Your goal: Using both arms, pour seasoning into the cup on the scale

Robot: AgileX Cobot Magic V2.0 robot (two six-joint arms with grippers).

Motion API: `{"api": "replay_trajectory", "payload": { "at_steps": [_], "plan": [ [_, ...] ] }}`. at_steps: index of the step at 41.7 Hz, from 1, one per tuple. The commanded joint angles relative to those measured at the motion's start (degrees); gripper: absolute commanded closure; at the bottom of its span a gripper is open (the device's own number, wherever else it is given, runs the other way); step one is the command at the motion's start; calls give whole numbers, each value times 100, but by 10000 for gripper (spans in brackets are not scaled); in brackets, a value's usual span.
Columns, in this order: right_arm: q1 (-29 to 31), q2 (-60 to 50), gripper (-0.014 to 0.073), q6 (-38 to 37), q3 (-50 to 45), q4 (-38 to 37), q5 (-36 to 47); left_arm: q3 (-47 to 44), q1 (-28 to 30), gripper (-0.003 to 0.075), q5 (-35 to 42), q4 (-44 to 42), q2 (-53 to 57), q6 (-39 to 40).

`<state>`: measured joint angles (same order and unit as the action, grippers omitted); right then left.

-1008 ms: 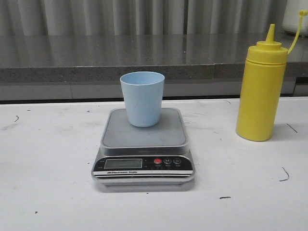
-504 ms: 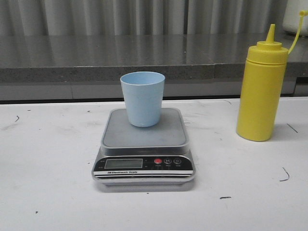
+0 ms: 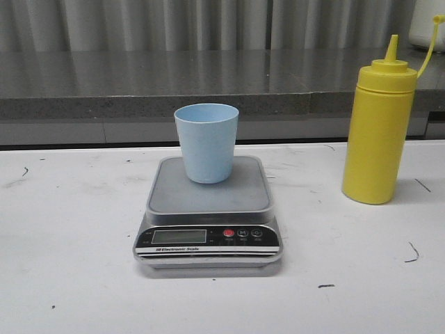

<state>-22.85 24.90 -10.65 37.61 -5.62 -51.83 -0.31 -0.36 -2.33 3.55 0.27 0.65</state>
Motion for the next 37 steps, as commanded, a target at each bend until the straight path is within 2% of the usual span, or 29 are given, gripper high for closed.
{"api": "replay_trajectory", "payload": {
  "at_steps": [1, 8, 13, 27, 34, 37],
  "plan": [
    [155, -105, 659, 81, 57, -117, 395, -128, -8, 740, 481, 47, 94, 36],
    [588, -631, 657, 655, -495, 61, 1265, -128, -8, 740, 481, 47, 94, 36],
    [1025, -1018, 657, 1100, -1192, 78, 2222, -128, -8, 740, 481, 47, 94, 36],
    [2088, -2346, 662, 1065, -3217, 78, 4308, -128, -8, 740, 481, 47, 94, 36],
    [2255, -2650, 662, 1017, -3862, 119, 4923, -128, -8, 740, 481, 47, 94, 36],
    [2276, -2643, 662, 983, -3880, 206, 4873, -128, -8, 740, 481, 47, 94, 36]
  ]
}}
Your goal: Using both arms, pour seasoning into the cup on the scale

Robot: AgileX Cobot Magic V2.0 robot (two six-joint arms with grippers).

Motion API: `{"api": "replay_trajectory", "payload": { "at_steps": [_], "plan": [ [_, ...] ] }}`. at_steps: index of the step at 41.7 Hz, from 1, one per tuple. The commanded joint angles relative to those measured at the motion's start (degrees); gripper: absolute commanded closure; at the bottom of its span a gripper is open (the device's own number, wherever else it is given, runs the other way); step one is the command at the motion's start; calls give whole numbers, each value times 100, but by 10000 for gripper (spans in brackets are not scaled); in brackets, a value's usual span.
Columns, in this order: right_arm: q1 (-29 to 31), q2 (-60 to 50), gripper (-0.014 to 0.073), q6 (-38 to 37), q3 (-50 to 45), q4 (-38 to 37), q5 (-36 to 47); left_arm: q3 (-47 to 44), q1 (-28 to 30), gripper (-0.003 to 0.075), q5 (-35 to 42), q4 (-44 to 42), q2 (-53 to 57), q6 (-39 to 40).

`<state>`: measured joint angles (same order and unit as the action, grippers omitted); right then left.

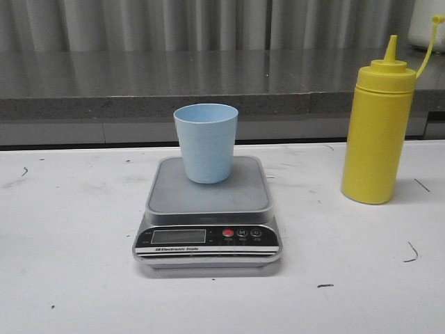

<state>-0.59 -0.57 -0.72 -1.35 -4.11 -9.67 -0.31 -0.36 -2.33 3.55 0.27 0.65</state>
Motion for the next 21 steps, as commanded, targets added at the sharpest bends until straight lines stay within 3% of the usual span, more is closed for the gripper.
{"api": "replay_trajectory", "payload": {
  "at_steps": [1, 21],
  "plan": [
    [49, -96, 662, -10, 16, 78, 663, -128, -8, 740, 481, 47, 94, 36],
    [49, -96, 662, -10, 16, 241, 967, -128, -8, 740, 481, 47, 94, 36]
  ]
}}
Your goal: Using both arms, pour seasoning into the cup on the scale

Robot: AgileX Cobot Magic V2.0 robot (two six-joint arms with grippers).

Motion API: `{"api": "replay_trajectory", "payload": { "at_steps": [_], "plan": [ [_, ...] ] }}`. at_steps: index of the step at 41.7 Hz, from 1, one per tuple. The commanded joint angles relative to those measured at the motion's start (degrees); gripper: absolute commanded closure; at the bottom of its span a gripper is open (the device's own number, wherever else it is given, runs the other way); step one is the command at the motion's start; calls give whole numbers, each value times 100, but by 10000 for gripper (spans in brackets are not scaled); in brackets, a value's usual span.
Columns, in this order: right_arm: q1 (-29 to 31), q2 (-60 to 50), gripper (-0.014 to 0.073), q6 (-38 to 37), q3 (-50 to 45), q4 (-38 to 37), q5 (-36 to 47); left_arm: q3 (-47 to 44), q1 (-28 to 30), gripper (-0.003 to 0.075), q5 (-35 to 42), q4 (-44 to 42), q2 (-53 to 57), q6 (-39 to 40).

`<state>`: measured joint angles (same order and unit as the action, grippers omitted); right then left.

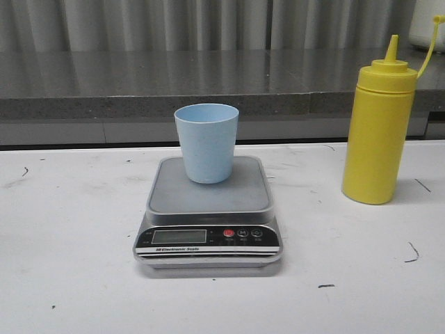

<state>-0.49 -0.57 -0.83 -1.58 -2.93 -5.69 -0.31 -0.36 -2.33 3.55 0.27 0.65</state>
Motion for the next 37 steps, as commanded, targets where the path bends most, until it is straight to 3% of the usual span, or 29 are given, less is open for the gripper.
{"api": "replay_trajectory", "payload": {
  "at_steps": [1, 37],
  "plan": [
    [39, -96, 662, 1, 39, 202, 612, -128, -8, 740, 481, 47, 94, 36],
    [39, -96, 662, 18, 38, 582, 569, -128, -8, 740, 481, 47, 94, 36]
  ]
}}
